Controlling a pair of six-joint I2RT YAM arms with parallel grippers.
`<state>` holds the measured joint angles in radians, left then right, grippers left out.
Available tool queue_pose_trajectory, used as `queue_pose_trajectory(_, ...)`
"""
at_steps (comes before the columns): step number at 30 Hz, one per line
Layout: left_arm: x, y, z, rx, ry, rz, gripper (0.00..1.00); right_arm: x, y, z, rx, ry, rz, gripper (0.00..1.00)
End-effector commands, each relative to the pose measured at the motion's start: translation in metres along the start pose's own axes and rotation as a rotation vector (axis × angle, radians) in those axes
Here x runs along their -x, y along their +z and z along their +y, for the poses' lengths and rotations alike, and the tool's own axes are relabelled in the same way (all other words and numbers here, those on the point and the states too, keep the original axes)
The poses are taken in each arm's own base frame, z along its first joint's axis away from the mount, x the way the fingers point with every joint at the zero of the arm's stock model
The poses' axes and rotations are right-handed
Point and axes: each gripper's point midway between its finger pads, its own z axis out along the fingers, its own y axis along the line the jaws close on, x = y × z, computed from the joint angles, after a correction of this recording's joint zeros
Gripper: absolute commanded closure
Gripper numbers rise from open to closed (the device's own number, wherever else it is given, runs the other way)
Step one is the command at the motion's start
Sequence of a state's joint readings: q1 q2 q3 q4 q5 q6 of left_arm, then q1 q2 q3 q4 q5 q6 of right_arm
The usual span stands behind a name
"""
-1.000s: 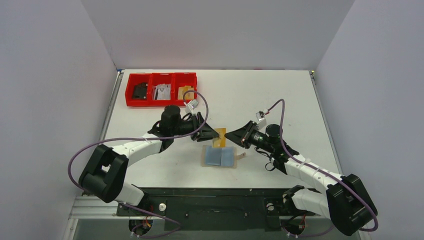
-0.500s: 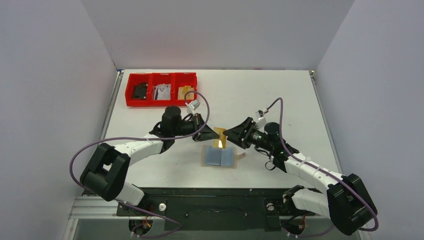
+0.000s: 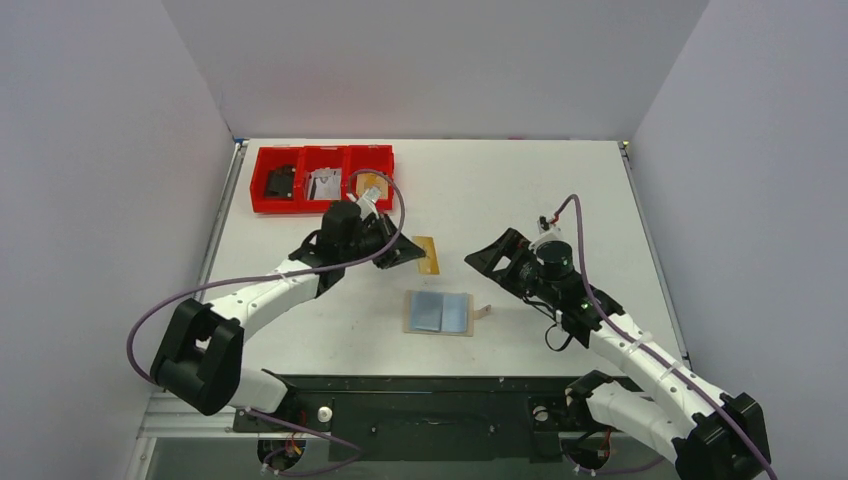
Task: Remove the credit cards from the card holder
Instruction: Place the credit card in the storage box.
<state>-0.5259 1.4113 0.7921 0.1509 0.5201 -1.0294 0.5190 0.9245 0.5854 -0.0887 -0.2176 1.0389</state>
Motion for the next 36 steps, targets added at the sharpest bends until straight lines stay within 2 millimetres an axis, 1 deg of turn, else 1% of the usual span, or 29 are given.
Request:
queue_pose_trajectory(1, 0.074, -0.019, -0.005, 0.170, 0.060, -0.296, 1.00, 0.009, -0.006, -0.014, -0.096, -0.062, -0.043, 0.17)
queue_pose_trajectory(2, 0.082, -0.021, -0.004, 0.193, 0.053, -0.325, 1.00, 0.009, -0.007, -0.015, -0.106, -0.064, -0.040, 0.17)
queue_pose_trajectory(3, 0.097, -0.024, 0.001, 0.240, 0.040, -0.375, 1.00, 0.008, -0.007, -0.016, -0.110, -0.069, -0.038, 0.17)
queue_pose_trajectory(4, 0.104, -0.025, 0.002, 0.255, 0.041, -0.396, 1.00, 0.007, -0.008, -0.018, -0.117, -0.071, -0.034, 0.17)
queue_pose_trajectory(5, 0.119, -0.025, 0.004, 0.290, 0.040, -0.430, 1.00, 0.008, -0.009, -0.018, -0.115, -0.073, -0.034, 0.17)
queue_pose_trajectory(6, 0.132, -0.027, -0.006, 0.293, 0.071, -0.456, 1.00, 0.007, -0.009, -0.019, -0.117, -0.075, -0.032, 0.17)
queue_pose_trajectory(7, 0.139, -0.025, 0.008, 0.351, 0.067, -0.456, 1.00, 0.007, -0.010, -0.019, -0.116, -0.078, -0.035, 0.17)
queue_pose_trajectory(8, 0.153, -0.027, -0.001, 0.356, 0.101, -0.483, 1.00, 0.007, -0.011, -0.020, -0.121, -0.079, -0.033, 0.17)
queue_pose_trajectory(9, 0.161, -0.025, 0.012, 0.402, 0.099, -0.487, 1.00, 0.007, -0.013, -0.020, -0.120, -0.083, -0.036, 0.17)
queue_pose_trajectory(10, 0.172, -0.022, 0.013, 0.419, 0.123, -0.493, 1.00, 0.006, -0.014, -0.021, -0.128, -0.085, -0.031, 0.17)
queue_pose_trajectory(11, 0.181, -0.025, 0.020, 0.446, 0.124, -0.502, 1.00, 0.006, -0.016, -0.022, -0.133, -0.089, -0.033, 0.17)
queue_pose_trajectory(12, 0.191, -0.021, 0.022, 0.460, 0.146, -0.498, 1.00, 0.006, -0.017, -0.023, -0.134, -0.091, -0.034, 0.17)
queue_pose_trajectory(14, 0.207, -0.022, 0.040, 0.509, 0.151, -0.467, 1.00, 0.007, -0.021, -0.023, -0.137, -0.097, -0.038, 0.17)
queue_pose_trajectory(15, 0.211, -0.021, 0.043, 0.515, 0.167, -0.452, 1.00, 0.006, -0.022, -0.025, -0.143, -0.101, -0.037, 0.17)
queue_pose_trajectory(16, 0.221, -0.020, 0.049, 0.521, 0.167, -0.442, 1.00, 0.007, -0.024, -0.025, -0.142, -0.105, -0.041, 0.17)
queue_pose_trajectory(18, 0.234, -0.018, 0.055, 0.517, 0.190, -0.416, 1.00, 0.007, -0.027, -0.025, -0.144, -0.112, -0.042, 0.17)
queue_pose_trajectory(19, 0.243, -0.018, 0.050, 0.507, 0.217, -0.414, 1.00, 0.007, -0.027, -0.025, -0.148, -0.114, -0.039, 0.17)
queue_pose_trajectory(20, 0.244, -0.014, 0.062, 0.514, 0.205, -0.378, 1.00, 0.007, -0.028, -0.025, -0.145, -0.118, -0.040, 0.17)
queue_pose_trajectory(21, 0.252, -0.014, 0.057, 0.503, 0.230, -0.379, 1.00, 0.006, -0.029, -0.026, -0.149, -0.119, -0.035, 0.17)
queue_pose_trajectory(22, 0.252, -0.009, 0.068, 0.507, 0.219, -0.348, 1.00, 0.005, -0.029, -0.025, -0.146, -0.122, -0.030, 0.17)
queue_pose_trajectory(23, 0.258, -0.008, 0.064, 0.500, 0.241, -0.348, 1.00, 0.005, -0.029, -0.025, -0.147, -0.122, -0.025, 0.17)
queue_pose_trajectory(24, 0.258, -0.005, 0.074, 0.512, 0.236, -0.328, 1.00, 0.003, -0.029, -0.026, -0.147, -0.122, -0.020, 0.17)
queue_pose_trajectory(25, 0.264, -0.004, 0.071, 0.509, 0.257, -0.331, 1.00, 0.003, -0.029, -0.025, -0.146, -0.123, -0.016, 0.17)
queue_pose_trajectory(26, 0.265, -0.002, 0.080, 0.520, 0.251, -0.315, 1.00, 0.003, -0.029, -0.025, -0.145, -0.121, -0.016, 0.17)
queue_pose_trajectory(27, 0.270, -0.002, 0.079, 0.518, 0.265, -0.320, 1.00, 0.002, -0.030, -0.025, -0.145, -0.121, -0.016, 0.17)
queue_pose_trajectory(28, 0.272, 0.001, 0.086, 0.522, 0.262, -0.309, 1.00, 0.002, -0.031, -0.025, -0.145, -0.121, -0.016, 0.17)
queue_pose_trajectory(29, 0.276, 0.002, 0.086, 0.514, 0.273, -0.309, 1.00, 0.002, -0.031, -0.026, -0.146, -0.121, -0.016, 0.17)
queue_pose_trajectory(31, 0.281, 0.010, 0.098, 0.501, 0.272, -0.290, 1.00, 0.002, -0.032, -0.025, -0.146, -0.122, -0.014, 0.17)
queue_pose_trajectory(36, 0.294, 0.023, 0.115, 0.501, 0.309, -0.276, 1.00, 0.000, -0.036, -0.026, -0.143, -0.123, -0.014, 0.17)
